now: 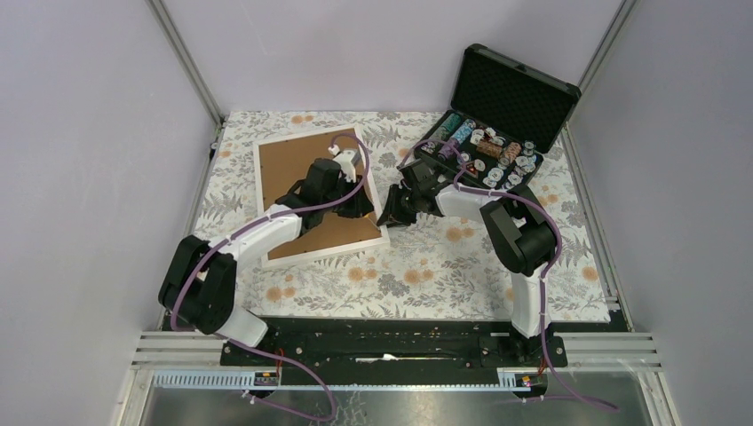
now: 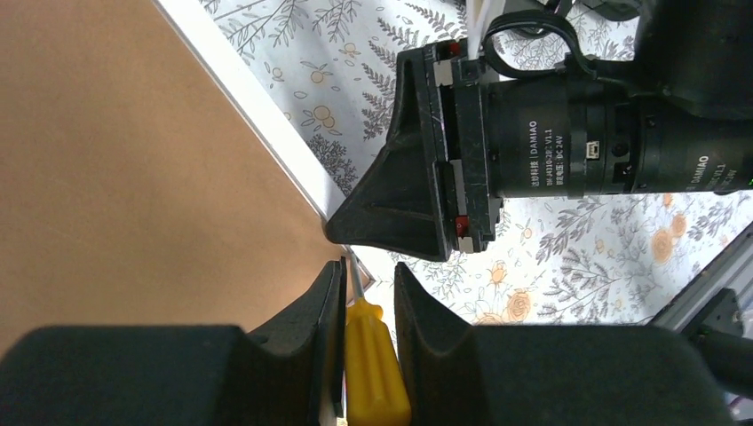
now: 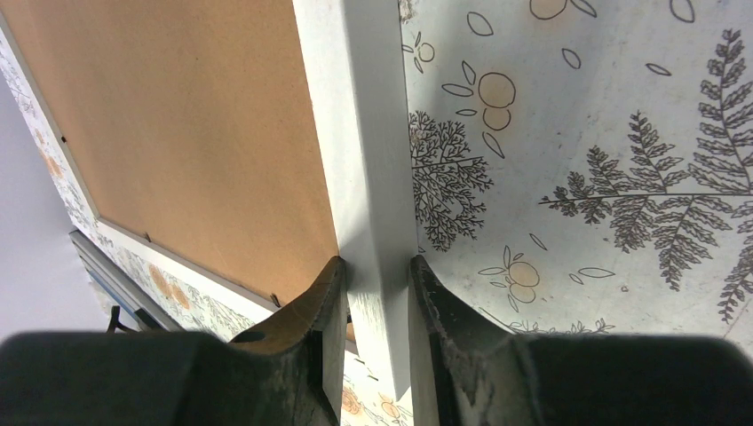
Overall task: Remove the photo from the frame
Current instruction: Release the photo frame item from the photo frame.
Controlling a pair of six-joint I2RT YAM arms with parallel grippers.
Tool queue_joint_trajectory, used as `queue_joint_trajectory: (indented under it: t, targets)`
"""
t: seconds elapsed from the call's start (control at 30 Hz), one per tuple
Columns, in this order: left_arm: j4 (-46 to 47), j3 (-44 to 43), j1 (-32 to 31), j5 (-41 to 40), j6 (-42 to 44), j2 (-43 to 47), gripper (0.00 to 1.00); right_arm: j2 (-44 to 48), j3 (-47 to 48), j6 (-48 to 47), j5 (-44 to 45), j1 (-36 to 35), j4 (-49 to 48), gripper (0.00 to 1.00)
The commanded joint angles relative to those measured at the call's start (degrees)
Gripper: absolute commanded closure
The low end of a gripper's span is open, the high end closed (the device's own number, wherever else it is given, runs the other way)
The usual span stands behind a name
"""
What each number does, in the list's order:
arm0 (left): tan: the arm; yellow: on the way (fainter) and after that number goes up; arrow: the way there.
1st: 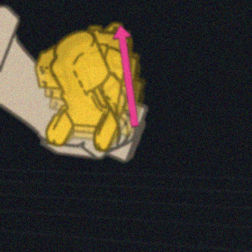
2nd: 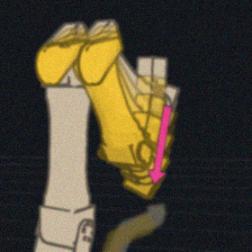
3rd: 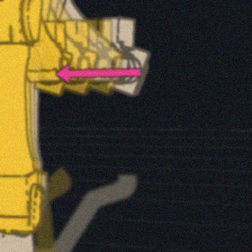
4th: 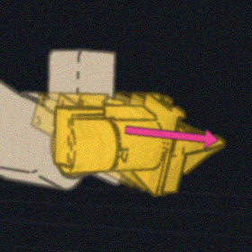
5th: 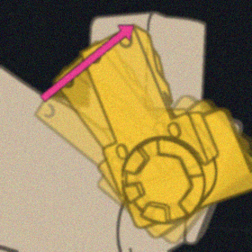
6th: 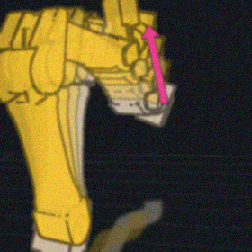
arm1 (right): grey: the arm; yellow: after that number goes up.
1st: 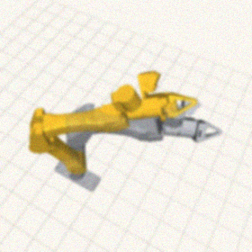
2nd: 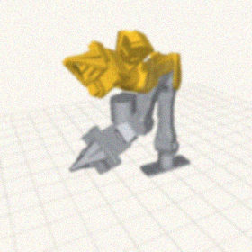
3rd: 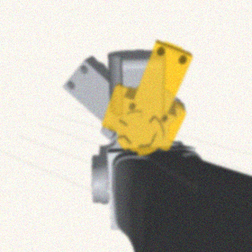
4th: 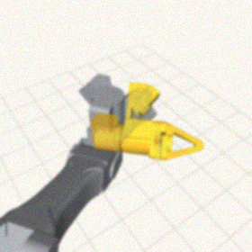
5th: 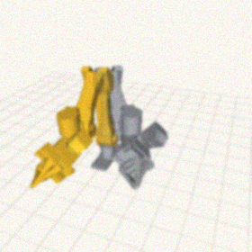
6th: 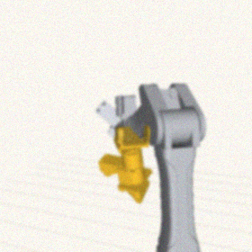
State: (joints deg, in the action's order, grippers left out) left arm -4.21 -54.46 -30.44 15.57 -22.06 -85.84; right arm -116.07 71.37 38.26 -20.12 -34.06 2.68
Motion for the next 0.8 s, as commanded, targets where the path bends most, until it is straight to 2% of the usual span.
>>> queue_joint_trajectory:
  t: [0.0,0.13,0.3,0.57,0.77]
  targets:
    - [-2.57,2.02,-2.67,13.29,-14.28,2.37,1.00,-5.01,-1.31,2.72,0.85,-4.70,-0.01,1.00]
    - [-7.06,4.50,0.28,13.23,-21.91,4.31,1.00,-5.09,-0.75,2.73,1.59,-4.74,0.68,1.00]
    - [-11.20,5.04,-3.19,5.39,-33.22,6.60,1.00,-5.43,-0.05,3.09,1.56,-4.75,1.25,1.00]
    - [-12.60,-3.53,-9.15,0.66,-29.01,3.37,1.00,-6.49,0.25,3.53,0.99,-4.70,1.28,1.00]
    - [-12.49,-10.89,-10.21,0.31,-23.23,-0.35,1.00,-6.29,0.03,3.56,0.54,-4.76,1.28,1.00]
